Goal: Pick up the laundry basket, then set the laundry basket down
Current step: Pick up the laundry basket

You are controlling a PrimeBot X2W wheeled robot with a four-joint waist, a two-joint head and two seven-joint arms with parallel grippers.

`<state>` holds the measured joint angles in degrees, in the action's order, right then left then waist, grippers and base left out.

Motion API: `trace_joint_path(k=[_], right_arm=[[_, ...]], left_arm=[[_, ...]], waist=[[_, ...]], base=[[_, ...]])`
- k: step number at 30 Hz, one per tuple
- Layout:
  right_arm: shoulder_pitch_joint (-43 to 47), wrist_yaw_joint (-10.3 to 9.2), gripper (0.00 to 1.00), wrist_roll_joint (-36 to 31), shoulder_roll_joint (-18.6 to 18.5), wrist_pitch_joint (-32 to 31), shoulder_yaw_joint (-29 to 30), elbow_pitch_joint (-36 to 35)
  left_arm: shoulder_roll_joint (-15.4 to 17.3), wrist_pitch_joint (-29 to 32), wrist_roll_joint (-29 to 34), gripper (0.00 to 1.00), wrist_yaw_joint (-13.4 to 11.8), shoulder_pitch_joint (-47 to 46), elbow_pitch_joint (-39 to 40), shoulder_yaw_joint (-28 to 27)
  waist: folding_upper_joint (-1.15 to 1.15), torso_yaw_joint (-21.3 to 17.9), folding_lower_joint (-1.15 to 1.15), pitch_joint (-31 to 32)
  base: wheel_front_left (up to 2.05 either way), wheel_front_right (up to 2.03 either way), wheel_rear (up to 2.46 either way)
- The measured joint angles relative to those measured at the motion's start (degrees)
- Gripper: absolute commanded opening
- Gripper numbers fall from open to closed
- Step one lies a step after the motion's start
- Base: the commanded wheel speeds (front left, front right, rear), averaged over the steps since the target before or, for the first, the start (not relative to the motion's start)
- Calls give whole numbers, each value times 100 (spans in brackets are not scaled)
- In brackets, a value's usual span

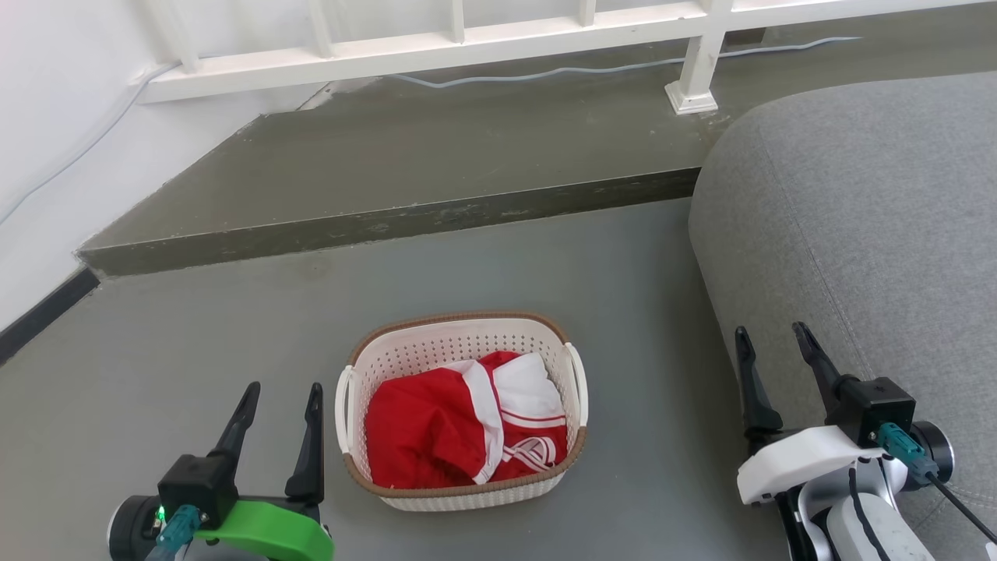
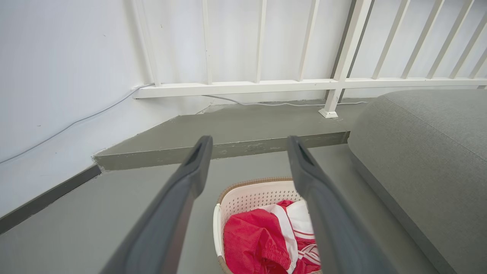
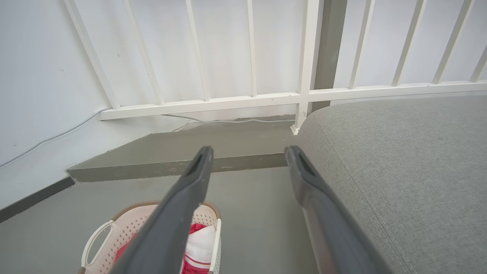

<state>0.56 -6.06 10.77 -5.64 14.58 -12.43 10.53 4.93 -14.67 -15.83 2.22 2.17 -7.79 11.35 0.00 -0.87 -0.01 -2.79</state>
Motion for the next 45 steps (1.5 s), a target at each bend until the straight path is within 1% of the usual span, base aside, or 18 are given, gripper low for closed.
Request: trace_joint_path(k=[11,23,31,39,45], right_arm=[[49,0,100,27,-22,0,-1,-66],[61,0,100,32,-20,-10,-57,-252],[41,-1,100,21,10,-62,-112,-401],[-173,-8,100,-32,38,-77,-164,-511],[-407,-9,100,-86,65,-102,-235,-568]], left_arm=[[-7,0,8,100,-24,118,133,-15],[-9,0,9,100,-48,163,313,-32],[-8,0,8,100,-48,159,460,-19],[5,0,8,100,-46,70,519,-30],[52,0,5,100,16,-163,552,-48]], waist=[[0,10,0,-22],[0,-16,0,-306],[0,-43,0,-717],[0,-61,0,-1257],[0,-80,0,-1690]], base=[[0,0,0],[0,0,0],[0,0,0],[0,0,0],[0,0,0]])
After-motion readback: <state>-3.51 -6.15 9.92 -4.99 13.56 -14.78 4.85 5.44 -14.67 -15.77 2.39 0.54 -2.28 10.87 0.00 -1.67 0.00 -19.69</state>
